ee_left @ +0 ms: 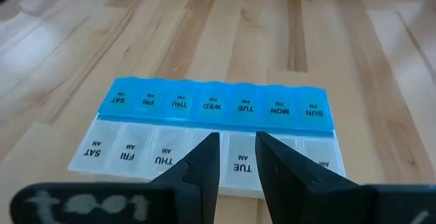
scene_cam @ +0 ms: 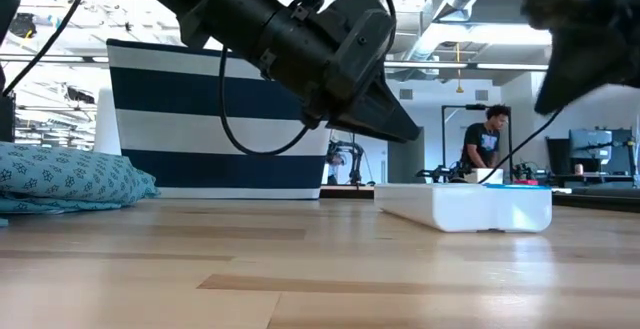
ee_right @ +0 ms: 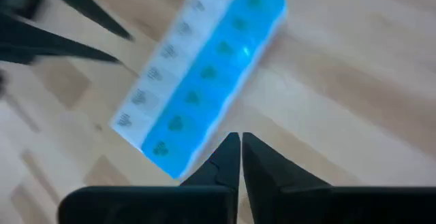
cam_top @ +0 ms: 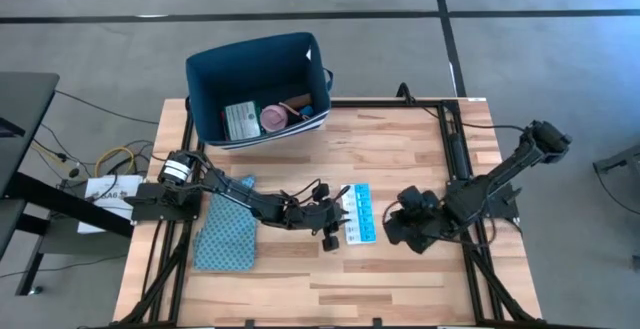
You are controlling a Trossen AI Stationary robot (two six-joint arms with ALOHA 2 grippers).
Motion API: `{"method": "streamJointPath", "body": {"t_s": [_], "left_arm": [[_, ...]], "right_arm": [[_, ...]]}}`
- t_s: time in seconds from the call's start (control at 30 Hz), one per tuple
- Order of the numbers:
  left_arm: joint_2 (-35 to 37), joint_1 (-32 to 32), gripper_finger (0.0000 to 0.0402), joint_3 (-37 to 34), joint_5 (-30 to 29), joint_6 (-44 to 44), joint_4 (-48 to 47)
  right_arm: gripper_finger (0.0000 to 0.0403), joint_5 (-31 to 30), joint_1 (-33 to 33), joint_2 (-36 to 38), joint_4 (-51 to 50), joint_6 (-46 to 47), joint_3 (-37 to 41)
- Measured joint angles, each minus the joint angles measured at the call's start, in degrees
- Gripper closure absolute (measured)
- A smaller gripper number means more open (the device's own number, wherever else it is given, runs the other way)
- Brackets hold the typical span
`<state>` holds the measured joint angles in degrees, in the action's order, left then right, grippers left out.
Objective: Pick & place medical supplies in basket/bin
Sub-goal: Put the pill organizer into the blue bin
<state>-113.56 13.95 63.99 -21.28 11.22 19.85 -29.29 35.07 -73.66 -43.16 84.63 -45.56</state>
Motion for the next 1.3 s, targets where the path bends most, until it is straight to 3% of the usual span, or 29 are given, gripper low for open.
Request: {"method": "streamJointPath", "body": {"t_s": [0.27, 0.5, 0.83, 1.17, 1.3], "left_arm": [[-0.02, -0.47, 0.0316, 0.0, -0.42, 1.87, -4.11], [-0.04, -0.63, 0.0316, 0.0, -0.74, 2.05, -4.38], [-0.04, -0.63, 0.0316, -0.24, -3.33, 2.05, -7.14], [-0.04, -2.03, 0.0316, -0.28, -6.12, 2.05, -8.27], [-0.04, -2.76, 0.0316, -0.28, -5.57, 2.03, -6.93]], "right_arm": [[0.0331, 14.52, -8.41, -5.16, 0.77, -4.03, 0.0], [0.0278, 20.26, -14.28, -7.32, 1.69, -8.41, 0.02], [0.0243, 23.25, -18.94, -7.09, 13.54, -20.04, 0.02], [0.0243, 23.32, -23.64, -7.93, 17.73, -21.54, 3.84], [0.0245, 24.95, -25.44, -7.62, 24.13, -23.04, 6.71]]}}
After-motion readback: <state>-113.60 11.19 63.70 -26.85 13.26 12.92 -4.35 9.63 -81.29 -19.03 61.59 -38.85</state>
